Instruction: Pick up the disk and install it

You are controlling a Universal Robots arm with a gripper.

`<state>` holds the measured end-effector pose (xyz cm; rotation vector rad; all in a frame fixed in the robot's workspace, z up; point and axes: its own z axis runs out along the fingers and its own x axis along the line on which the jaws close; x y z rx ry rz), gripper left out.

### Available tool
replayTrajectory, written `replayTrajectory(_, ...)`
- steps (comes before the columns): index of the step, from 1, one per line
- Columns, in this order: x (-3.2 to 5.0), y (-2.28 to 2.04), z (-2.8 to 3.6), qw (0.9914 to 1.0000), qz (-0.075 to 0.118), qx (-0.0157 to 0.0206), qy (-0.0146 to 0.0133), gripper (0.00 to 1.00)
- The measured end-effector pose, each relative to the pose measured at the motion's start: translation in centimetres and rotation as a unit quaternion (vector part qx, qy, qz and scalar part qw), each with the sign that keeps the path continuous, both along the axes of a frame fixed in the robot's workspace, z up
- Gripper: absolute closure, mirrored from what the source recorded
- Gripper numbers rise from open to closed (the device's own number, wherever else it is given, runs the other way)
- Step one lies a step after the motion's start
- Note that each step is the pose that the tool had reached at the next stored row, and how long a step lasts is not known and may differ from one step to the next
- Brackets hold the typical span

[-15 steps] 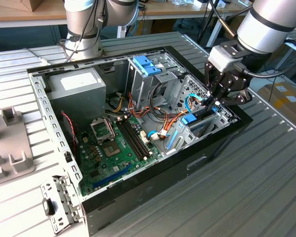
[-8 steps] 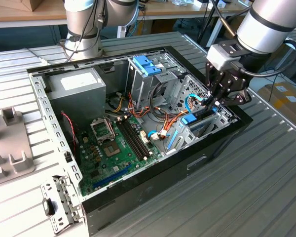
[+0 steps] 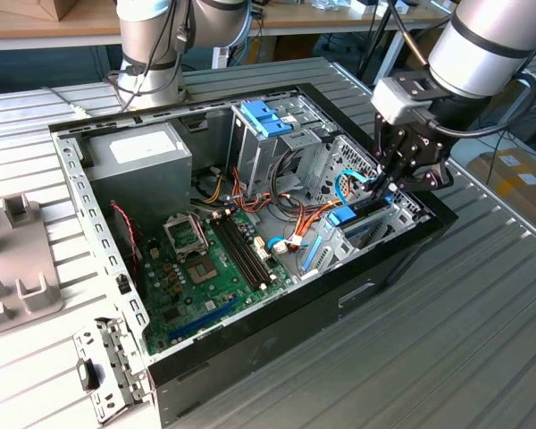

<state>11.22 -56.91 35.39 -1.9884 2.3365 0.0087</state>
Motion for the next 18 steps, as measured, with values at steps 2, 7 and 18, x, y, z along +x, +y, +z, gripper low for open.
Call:
replayTrajectory(2, 0.00, 0.00, -0.01, 0.99996, -0.009, 0.0000, 0.0000, 0.83)
replayTrajectory(7, 0.00, 0.00, -0.05, 0.99961, -0.028, -0.0001, 0.0000, 0.83)
replayTrajectory(18, -0.01, 0.00, -0.10, 0.99993, -0.012, -0.0002, 0.0000, 0.83)
